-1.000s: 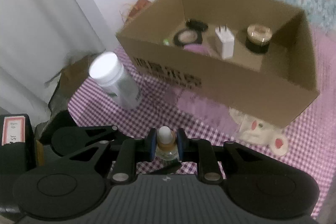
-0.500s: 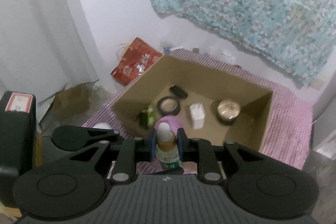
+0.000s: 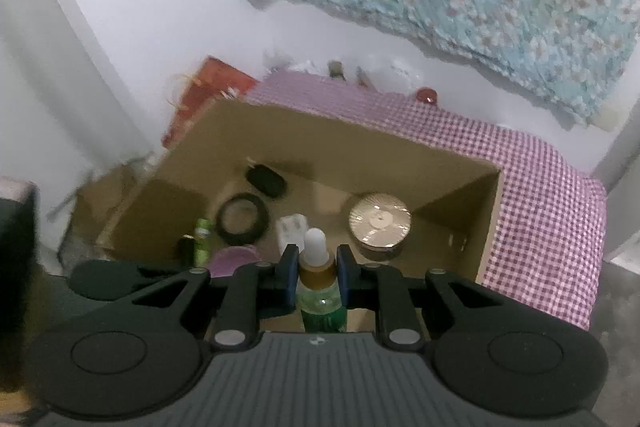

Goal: Organize rigid objects
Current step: 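Carry the green dropper bottle into the box and release it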

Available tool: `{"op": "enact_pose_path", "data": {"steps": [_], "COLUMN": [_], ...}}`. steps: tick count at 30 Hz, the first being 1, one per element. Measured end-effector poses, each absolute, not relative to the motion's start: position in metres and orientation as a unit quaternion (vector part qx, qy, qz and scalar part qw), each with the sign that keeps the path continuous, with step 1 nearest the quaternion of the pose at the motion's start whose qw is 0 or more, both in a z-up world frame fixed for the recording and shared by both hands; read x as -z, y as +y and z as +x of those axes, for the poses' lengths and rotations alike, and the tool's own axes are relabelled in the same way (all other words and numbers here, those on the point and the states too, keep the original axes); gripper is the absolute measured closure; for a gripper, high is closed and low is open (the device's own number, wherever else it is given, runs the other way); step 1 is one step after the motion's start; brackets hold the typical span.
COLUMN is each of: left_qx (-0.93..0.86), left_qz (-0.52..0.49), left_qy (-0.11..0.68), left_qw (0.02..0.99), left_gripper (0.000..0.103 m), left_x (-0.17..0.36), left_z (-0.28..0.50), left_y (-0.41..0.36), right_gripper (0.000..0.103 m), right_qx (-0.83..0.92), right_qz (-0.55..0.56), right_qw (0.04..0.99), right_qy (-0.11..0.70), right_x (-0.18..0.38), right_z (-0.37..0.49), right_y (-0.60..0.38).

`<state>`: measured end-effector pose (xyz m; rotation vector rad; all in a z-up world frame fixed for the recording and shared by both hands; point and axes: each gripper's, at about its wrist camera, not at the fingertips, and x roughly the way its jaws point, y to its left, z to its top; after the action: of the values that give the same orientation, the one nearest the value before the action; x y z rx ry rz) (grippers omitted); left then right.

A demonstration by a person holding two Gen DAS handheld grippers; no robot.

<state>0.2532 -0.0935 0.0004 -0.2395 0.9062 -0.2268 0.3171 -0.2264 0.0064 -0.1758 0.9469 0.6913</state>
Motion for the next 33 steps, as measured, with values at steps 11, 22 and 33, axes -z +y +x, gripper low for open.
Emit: {"op": "enact_pose_path", "data": {"steps": [11, 22, 33], "left_qx": [0.109, 0.108, 0.124], "left_qz": [-0.113, -0.105, -0.075], "left_qy": [0.447, 0.429, 0.397], "left_qw": [0.881, 0.891, 0.906], "left_gripper": [0.067, 0.062, 0.028], "left_x": [0.012, -0.004, -0.06], "left_z": [0.263, 0.238, 0.16], "left_y": [-0.091, -0.085, -0.076], "right_gripper": [0.081, 0.076, 0.042], "right_qx": [-0.311, -0.319, -0.3], "right_qz": [-0.116, -0.063, 0.036], "right_qw": [0.822, 0.836, 0.882], "right_qy": [0.463, 0.443, 0.363], "right_x": [0.03, -0.005, -0.09], "right_z": [0.334, 0.326, 0.208], "right_y": [-0.216, -0.236, -0.296]}}
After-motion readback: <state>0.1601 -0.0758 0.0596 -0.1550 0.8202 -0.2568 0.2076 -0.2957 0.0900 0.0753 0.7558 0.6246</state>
